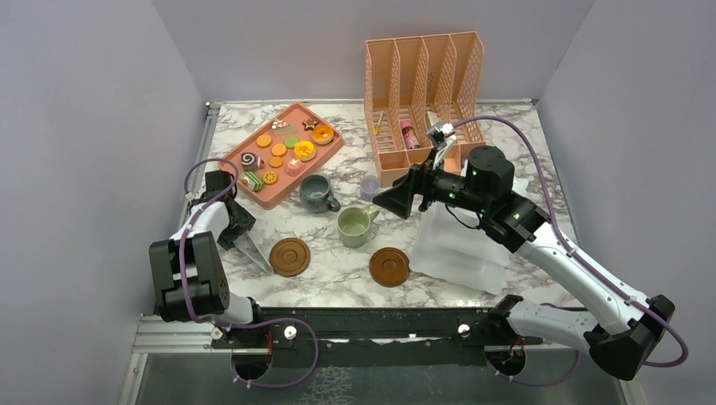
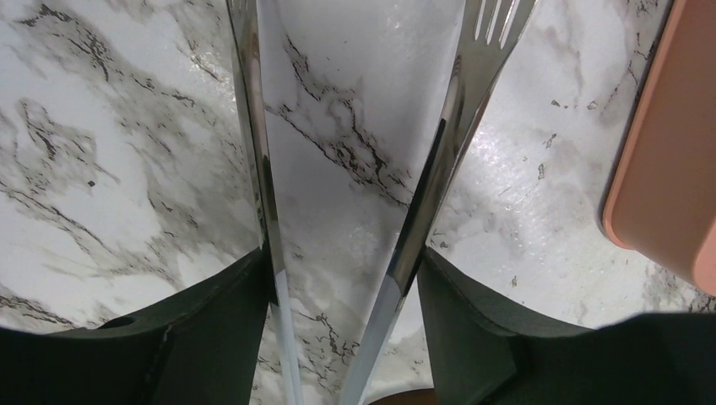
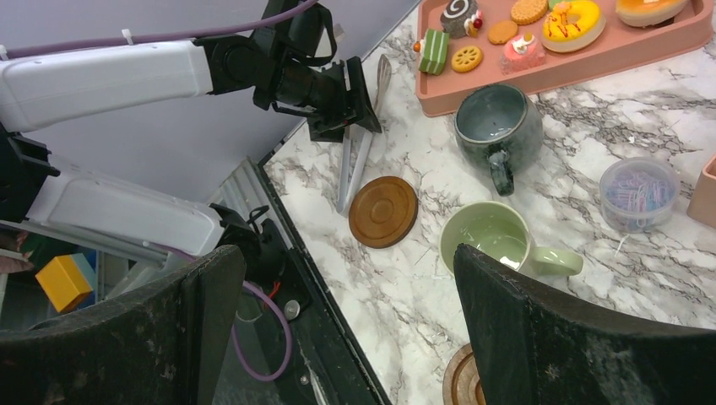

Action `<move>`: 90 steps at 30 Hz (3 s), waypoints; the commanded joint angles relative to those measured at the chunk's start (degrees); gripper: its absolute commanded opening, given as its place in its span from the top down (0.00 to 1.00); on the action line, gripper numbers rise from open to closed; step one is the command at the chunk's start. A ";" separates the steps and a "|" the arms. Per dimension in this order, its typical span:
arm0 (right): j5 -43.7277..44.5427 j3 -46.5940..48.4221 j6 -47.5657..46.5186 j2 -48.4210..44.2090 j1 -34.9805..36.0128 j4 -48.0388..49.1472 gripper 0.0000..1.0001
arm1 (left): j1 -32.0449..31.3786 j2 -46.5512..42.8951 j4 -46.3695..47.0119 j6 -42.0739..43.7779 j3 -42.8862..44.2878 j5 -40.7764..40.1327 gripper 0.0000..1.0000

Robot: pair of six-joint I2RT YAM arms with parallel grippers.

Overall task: Serve the afternoon tea
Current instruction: Pick up the clamp from the center of the board.

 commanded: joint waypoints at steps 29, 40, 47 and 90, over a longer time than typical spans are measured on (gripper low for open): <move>1.12 -1.23 1.04 -2.77 -0.31 0.31 0.00 | -0.48 -1.59 -2.92 -1.12 -0.44 4.50 0.52; -0.37 -1.87 1.84 -2.69 -0.31 1.05 0.00 | -0.49 -5.55 -8.89 1.36 5.10 4.53 0.53; -2.57 -2.47 2.31 -2.18 -0.31 1.86 0.00 | -0.47 -10.36 -11.25 5.51 9.43 4.83 0.52; 18.25 7.99 -20.16 27.72 25.28 19.11 0.25 | -15.74 -11.22 -13.47 17.19 33.15 44.47 0.48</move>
